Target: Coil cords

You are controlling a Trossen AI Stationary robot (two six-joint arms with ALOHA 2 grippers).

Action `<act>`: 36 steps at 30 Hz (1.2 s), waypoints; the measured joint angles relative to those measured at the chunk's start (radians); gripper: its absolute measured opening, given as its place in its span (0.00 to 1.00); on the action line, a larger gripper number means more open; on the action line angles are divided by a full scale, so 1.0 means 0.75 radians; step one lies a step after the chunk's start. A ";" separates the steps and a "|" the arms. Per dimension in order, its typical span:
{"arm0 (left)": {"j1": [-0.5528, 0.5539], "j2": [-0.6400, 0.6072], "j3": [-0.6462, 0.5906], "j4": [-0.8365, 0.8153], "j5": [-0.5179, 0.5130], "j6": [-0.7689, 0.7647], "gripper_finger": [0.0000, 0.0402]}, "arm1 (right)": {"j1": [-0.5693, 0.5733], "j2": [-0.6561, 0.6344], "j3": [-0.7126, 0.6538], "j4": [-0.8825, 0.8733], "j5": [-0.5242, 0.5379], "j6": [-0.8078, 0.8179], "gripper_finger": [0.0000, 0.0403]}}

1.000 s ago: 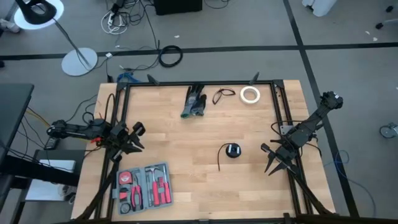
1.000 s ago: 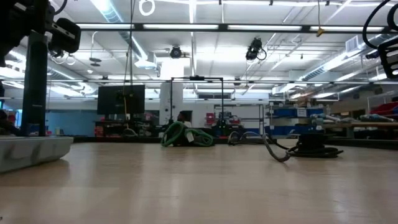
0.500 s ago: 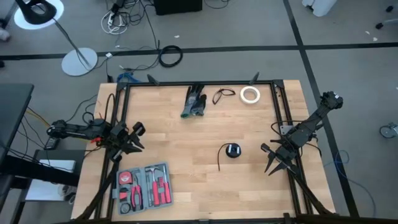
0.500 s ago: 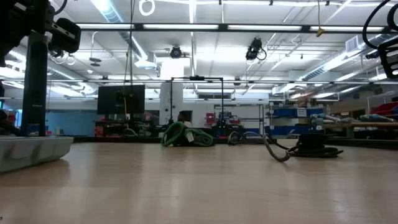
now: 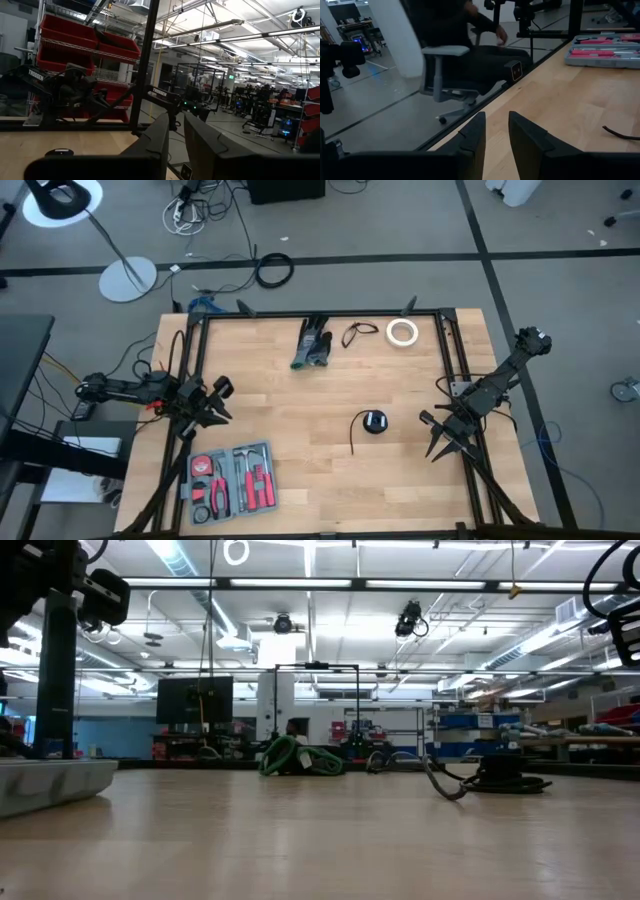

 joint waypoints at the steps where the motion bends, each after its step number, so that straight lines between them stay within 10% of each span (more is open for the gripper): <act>1: 0.000 0.000 0.000 0.000 -0.001 0.000 0.16 | 0.000 0.000 0.000 0.000 0.000 0.000 0.21; 36: -0.001 0.000 0.000 0.213 -0.105 -0.176 0.16 | -0.002 0.000 0.000 0.010 0.027 0.001 0.21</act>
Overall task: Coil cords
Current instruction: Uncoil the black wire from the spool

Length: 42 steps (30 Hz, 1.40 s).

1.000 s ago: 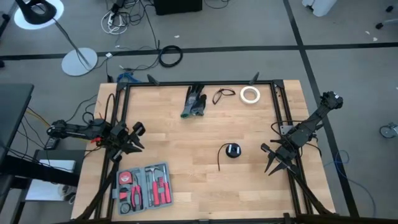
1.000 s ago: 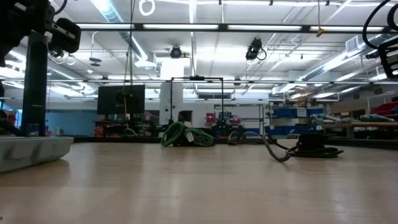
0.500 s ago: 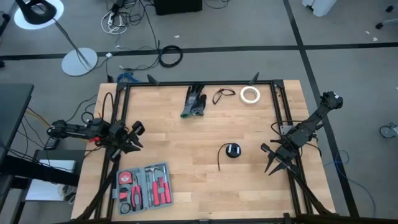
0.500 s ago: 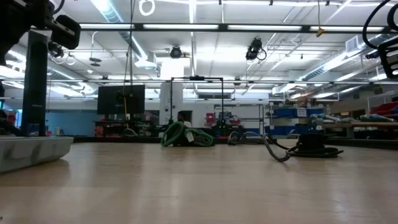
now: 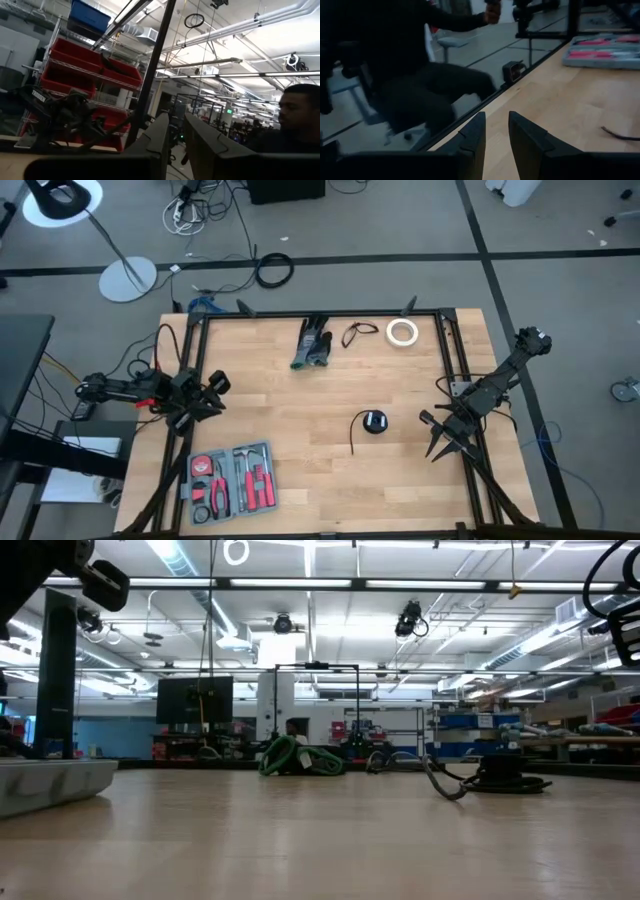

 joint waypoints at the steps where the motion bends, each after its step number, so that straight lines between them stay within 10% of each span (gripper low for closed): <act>1: 0.000 0.000 0.000 0.000 0.000 0.000 0.16 | -0.003 0.000 0.000 0.011 0.030 0.000 0.21; 27: -0.001 0.001 0.001 -0.006 -0.235 -0.028 0.16 | -0.007 0.000 0.000 0.325 0.089 0.105 0.21; 33: -0.001 0.000 0.001 -0.079 -0.312 -0.006 0.16 | -0.007 0.000 0.000 0.342 0.246 0.056 0.21; 42: 0.000 0.094 0.100 -0.548 -0.679 -0.071 0.16 | -0.040 0.068 0.009 0.220 0.891 0.122 0.21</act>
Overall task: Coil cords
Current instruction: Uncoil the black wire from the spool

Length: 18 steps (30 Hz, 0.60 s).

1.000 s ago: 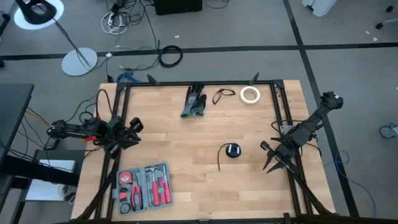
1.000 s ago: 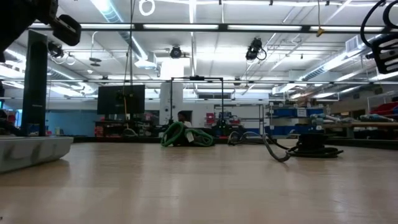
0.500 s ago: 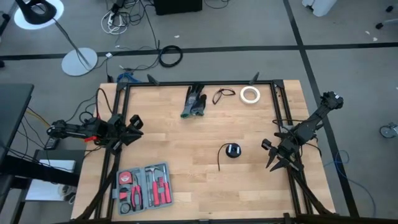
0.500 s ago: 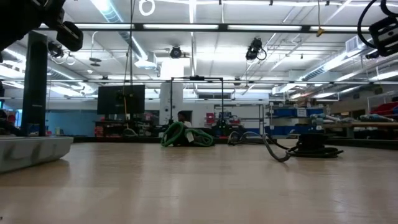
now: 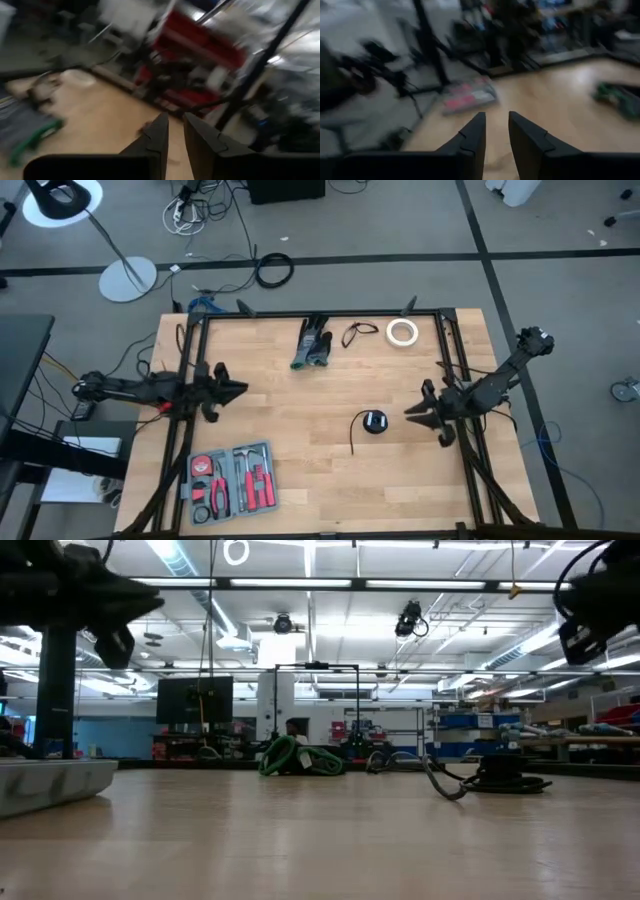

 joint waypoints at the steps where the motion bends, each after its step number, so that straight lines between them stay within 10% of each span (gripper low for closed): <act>1: 0.000 0.036 0.020 -0.024 -0.020 0.001 0.16 | -0.018 0.024 0.011 -0.040 0.013 0.028 0.21; 18: 0.000 0.836 0.605 -0.034 -0.084 0.391 0.16 | -0.404 0.433 0.336 -0.031 -0.226 0.165 0.17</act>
